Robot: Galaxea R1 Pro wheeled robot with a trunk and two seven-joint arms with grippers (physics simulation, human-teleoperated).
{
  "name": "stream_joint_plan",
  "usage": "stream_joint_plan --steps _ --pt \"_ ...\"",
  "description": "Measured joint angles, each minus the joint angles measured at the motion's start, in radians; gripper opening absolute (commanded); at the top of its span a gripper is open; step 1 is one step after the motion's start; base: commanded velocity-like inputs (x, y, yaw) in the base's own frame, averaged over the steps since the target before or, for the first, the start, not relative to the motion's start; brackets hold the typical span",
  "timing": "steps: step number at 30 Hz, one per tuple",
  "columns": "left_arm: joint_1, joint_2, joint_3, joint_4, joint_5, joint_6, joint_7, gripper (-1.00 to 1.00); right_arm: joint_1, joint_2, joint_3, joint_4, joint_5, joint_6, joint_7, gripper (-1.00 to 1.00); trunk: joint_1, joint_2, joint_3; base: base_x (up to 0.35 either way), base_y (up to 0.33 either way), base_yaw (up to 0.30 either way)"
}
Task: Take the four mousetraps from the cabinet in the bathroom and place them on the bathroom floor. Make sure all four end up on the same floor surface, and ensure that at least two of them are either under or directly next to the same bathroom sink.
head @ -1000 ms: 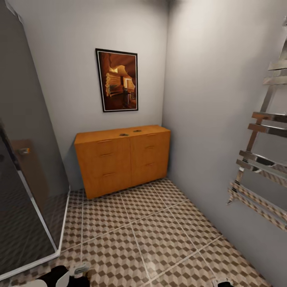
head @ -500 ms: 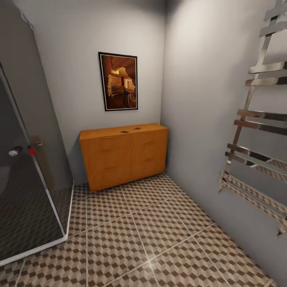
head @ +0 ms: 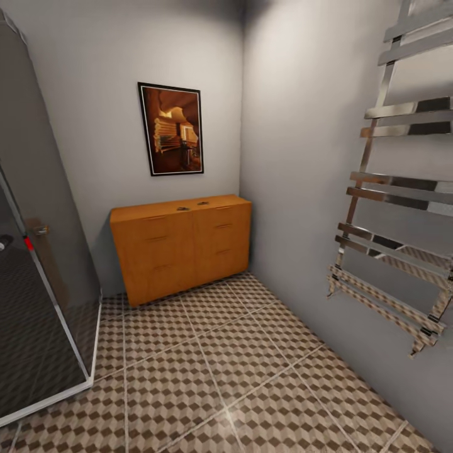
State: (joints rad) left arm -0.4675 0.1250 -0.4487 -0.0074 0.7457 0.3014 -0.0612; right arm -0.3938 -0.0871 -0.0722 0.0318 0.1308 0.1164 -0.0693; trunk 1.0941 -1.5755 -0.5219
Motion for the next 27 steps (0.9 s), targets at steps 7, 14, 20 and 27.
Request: stream_joint_plan --steps 7,14,20,27 --pt "0.000 0.000 0.000 -0.005 0.009 0.001 -0.002 -1.00 0.001 0.000 0.000 0.000 0.000 -0.003 0.001 -1.00 0.000 0.000 0.000 0.000 0.000 -0.241" --pt "0.000 0.000 -0.002 -0.005 0.009 -0.002 -0.003 -1.00 0.001 0.001 0.000 0.000 0.000 0.000 0.004 -1.00 0.000 0.000 0.000 0.000 0.000 -0.248" --pt "0.000 0.002 -0.002 -0.005 0.009 -0.002 -0.003 -1.00 0.001 0.000 -0.001 0.000 -0.001 0.005 0.005 -1.00 0.000 0.000 0.000 0.000 0.000 -0.250" --pt "0.000 0.002 -0.002 -0.005 0.009 -0.002 -0.002 -1.00 0.001 -0.001 -0.001 0.000 -0.003 0.006 0.006 -1.00 0.000 0.000 0.000 0.000 0.000 -0.250"
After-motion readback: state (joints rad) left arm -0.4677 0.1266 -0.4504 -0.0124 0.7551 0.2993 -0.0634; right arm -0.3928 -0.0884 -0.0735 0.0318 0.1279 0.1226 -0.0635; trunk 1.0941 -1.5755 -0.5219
